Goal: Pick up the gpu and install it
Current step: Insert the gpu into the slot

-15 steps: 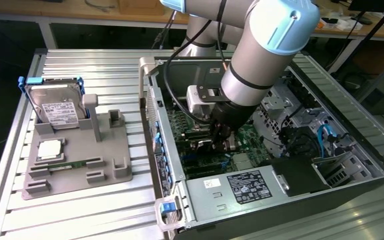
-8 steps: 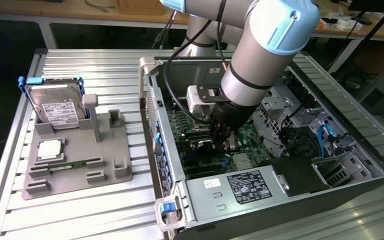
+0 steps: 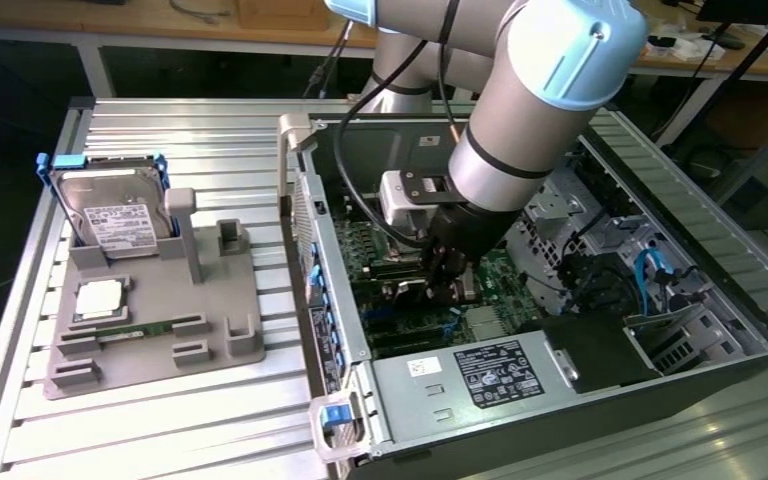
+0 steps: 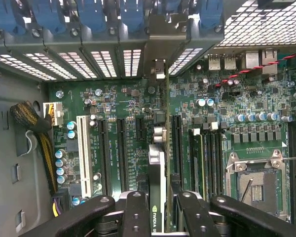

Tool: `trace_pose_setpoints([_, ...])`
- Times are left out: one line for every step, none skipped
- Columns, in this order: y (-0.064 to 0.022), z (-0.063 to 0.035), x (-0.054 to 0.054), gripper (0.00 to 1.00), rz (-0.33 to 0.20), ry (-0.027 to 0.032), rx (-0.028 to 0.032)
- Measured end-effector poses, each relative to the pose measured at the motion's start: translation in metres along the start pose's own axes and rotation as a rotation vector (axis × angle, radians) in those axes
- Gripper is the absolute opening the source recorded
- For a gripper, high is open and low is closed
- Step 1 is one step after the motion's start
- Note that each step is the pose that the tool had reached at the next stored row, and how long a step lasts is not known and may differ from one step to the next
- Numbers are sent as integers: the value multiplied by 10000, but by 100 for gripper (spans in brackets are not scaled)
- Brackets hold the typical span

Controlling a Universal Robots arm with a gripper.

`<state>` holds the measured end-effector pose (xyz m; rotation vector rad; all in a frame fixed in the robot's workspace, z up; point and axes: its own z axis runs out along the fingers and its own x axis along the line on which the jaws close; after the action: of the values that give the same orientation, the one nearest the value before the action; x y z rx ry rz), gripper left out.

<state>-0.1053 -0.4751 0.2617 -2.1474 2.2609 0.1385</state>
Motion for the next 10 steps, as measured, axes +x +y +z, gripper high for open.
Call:
trace_pose_setpoints([0, 0, 0, 27, 0, 0, 0])
trace_pose_setpoints([0, 0, 0, 27, 2, 0, 0])
trace_pose_setpoints([0, 0, 0, 27, 11, -1, 1])
trace_pose_setpoints([0, 0, 0, 27, 27, -2, 3])
trace_pose_setpoints([0, 0, 0, 27, 37, -3, 3])
trace_pose_setpoints([0, 0, 0, 27, 52, -3, 4])
trace_pose_setpoints([0, 0, 0, 27, 69, -4, 5])
trace_pose_setpoints([0, 0, 0, 27, 84, -4, 6])
trace_pose_setpoints([-1, 0, 0, 27, 103, -5, 8])
trace_pose_setpoints([0, 0, 0, 27, 121, -6, 9])
